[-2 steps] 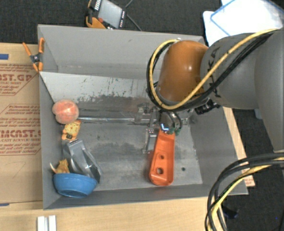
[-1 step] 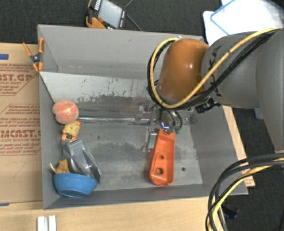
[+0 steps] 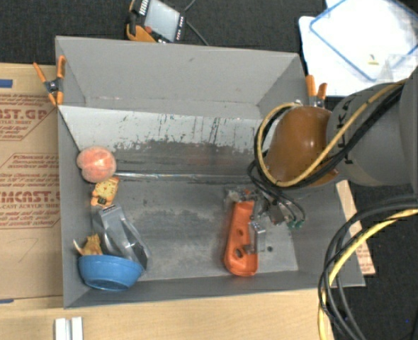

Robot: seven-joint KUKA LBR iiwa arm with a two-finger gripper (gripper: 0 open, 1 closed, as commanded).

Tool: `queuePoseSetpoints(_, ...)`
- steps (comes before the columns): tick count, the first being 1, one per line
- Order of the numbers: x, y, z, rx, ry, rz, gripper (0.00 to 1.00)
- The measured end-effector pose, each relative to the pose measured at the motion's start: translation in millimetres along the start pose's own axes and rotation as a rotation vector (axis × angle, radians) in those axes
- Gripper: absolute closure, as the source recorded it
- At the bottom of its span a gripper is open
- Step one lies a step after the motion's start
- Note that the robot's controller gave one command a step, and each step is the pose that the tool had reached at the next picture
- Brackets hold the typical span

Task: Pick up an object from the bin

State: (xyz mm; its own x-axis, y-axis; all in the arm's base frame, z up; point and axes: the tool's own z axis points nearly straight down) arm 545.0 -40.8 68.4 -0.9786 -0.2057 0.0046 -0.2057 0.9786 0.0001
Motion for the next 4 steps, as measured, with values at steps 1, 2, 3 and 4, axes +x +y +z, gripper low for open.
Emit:
queuePoseSetpoints(1, -13.9, -17, -55, 0.002, -0.014, -0.320, 0.00)
queuePoseSetpoints(2, -4.5, 0, -10, -0.002, -0.005, -0.016, 0.00)
queuePoseSetpoints(3, -25.4, 5, -2, 0.002, -0.015, -0.582, 0.00)
queuePoseSetpoints(4, -5.0, 1, -9, -0.003, -0.006, -0.033, 1.00)
